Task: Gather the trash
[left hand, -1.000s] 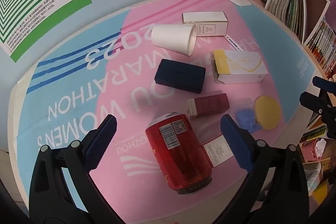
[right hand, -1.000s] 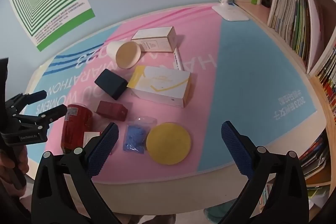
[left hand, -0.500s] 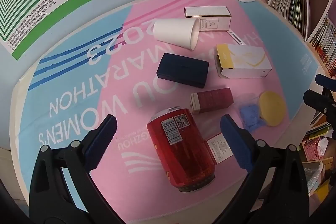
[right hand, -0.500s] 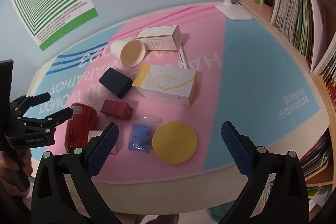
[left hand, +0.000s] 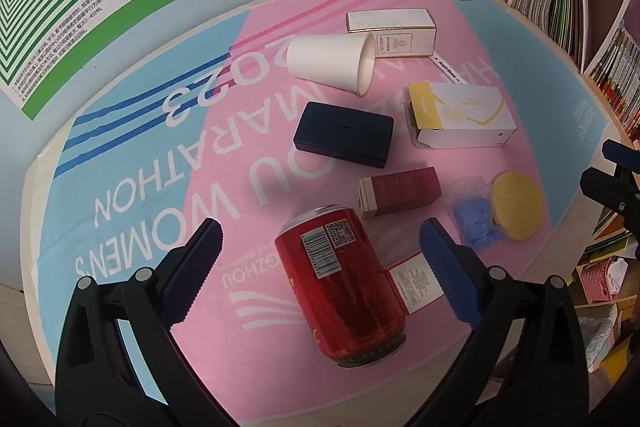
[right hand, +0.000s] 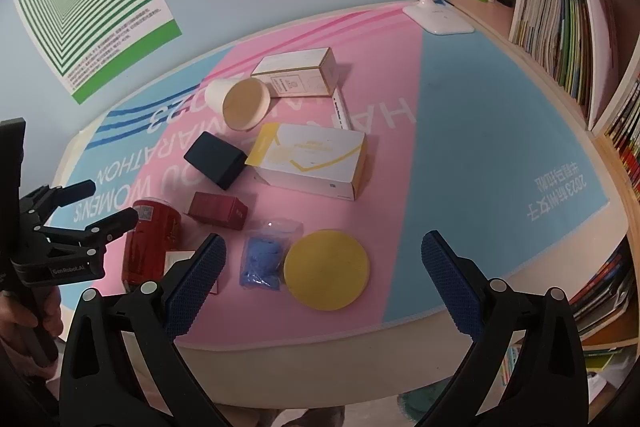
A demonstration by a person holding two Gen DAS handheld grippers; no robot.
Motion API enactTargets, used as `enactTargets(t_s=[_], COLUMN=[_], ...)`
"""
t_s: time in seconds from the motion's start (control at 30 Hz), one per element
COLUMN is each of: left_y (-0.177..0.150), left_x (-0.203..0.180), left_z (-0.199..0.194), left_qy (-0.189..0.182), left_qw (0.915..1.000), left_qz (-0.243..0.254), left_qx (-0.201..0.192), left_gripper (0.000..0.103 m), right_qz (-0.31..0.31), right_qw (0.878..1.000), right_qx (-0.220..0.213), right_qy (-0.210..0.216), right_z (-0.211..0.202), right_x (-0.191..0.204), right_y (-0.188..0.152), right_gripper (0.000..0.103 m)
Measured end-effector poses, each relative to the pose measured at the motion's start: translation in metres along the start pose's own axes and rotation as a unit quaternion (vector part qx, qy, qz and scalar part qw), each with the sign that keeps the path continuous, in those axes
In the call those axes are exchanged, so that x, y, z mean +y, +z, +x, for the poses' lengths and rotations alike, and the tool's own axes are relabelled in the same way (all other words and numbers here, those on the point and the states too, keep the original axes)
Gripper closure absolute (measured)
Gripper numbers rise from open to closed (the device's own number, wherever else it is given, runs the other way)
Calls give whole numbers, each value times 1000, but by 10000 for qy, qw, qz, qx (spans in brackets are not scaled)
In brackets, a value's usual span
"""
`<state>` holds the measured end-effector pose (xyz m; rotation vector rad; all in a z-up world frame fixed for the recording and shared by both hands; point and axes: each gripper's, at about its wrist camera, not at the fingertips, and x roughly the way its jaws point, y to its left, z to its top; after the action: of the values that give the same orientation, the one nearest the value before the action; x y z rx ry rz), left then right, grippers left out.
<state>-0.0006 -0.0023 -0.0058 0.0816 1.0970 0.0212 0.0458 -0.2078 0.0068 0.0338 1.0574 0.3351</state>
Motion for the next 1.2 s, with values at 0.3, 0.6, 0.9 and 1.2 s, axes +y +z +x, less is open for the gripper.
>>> enactTargets(t_s=[0.3,0.6,0.9,1.2], left_y=[2,4,6,6], left_x=[-4,-4,-3,-3], left_z=[-3,-5,-5,-5], left_qy=[52,111,171,193], left_qw=[10000,9999,9998,9998], left_qz=[26,21,2,5], left_qx=[-45,-64,-78,-75], left_gripper=[6,6,6,6], right_qz=[31,37,1,-4], right_qw=[10000,10000,10000,10000], right_qx=[8,10,11,20], right_qy=[17,51,62,73], right_z=[1,2,4,5], right_x=[0,-1,0,0], right_y=[-1,-1,0,1], right_gripper=[6,6,6,6])
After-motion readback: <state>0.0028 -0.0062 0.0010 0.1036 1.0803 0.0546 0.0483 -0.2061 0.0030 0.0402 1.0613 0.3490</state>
